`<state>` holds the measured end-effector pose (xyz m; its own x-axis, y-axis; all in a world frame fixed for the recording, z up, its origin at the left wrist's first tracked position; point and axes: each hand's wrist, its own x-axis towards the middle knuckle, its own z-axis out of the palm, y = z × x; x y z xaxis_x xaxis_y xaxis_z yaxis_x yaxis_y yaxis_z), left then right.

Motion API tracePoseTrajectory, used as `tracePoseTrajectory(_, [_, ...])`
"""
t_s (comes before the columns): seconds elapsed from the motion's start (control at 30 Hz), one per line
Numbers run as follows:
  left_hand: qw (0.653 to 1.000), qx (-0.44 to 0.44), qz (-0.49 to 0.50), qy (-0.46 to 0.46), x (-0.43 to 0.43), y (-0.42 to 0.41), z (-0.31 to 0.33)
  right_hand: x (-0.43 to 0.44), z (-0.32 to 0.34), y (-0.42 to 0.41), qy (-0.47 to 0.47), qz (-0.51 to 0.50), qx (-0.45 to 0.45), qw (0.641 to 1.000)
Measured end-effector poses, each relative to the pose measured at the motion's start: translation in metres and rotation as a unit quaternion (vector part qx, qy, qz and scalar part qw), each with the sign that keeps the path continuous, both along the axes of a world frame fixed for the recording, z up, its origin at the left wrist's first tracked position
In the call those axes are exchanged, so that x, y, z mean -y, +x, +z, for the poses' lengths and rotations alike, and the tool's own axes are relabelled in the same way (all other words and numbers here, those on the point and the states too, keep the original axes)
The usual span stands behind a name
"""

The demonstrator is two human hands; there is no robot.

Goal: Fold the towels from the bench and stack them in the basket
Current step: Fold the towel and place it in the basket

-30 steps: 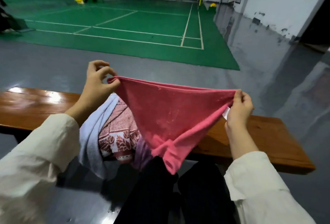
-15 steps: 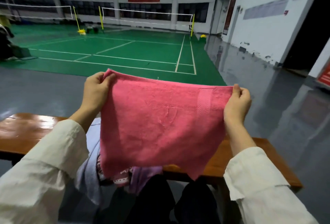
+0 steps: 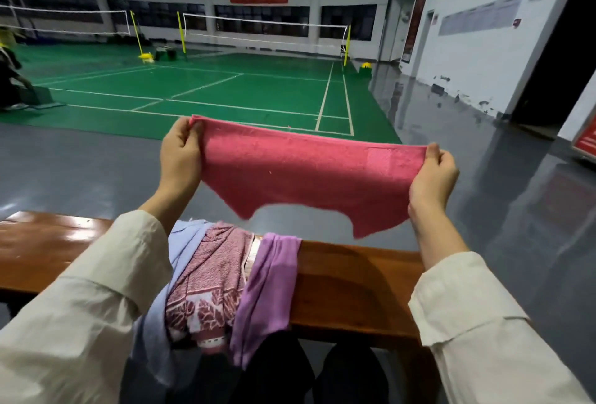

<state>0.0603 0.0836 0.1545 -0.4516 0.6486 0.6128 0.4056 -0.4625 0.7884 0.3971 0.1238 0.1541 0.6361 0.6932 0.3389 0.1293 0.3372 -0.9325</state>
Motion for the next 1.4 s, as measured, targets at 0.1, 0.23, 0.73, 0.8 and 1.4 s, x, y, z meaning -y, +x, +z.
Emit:
tracePoseTrajectory(0.1, [0.999,-0.008,0.013,-0.037,0.014,0.004,-0.053,0.007,-0.053,0.003,-0.045,0.004,-0.015,0.999])
tracePoseTrajectory(0.23, [0.990,-0.035,0.021,-0.135,0.049,0.002,-0.151,0.031,-0.151,0.004,-0.122,0.004,-0.021,0.992])
tracePoseTrajectory(0.73, [0.941,-0.085,-0.039,-0.325,0.046,-0.004,-0.233,0.057,-0.256,-0.002,-0.264,0.057,0.132,0.954])
tracePoseTrajectory(0.8, [0.920,-0.110,-0.074,-0.368,0.037,-0.006,-0.231,0.051,-0.254,-0.016,-0.305,0.066,0.254,0.915])
tracePoseTrajectory(1.4, [0.918,-0.138,-0.003,-0.371,0.004,-0.015,-0.244,0.011,-0.264,-0.214,-0.194,0.442,0.182,0.857])
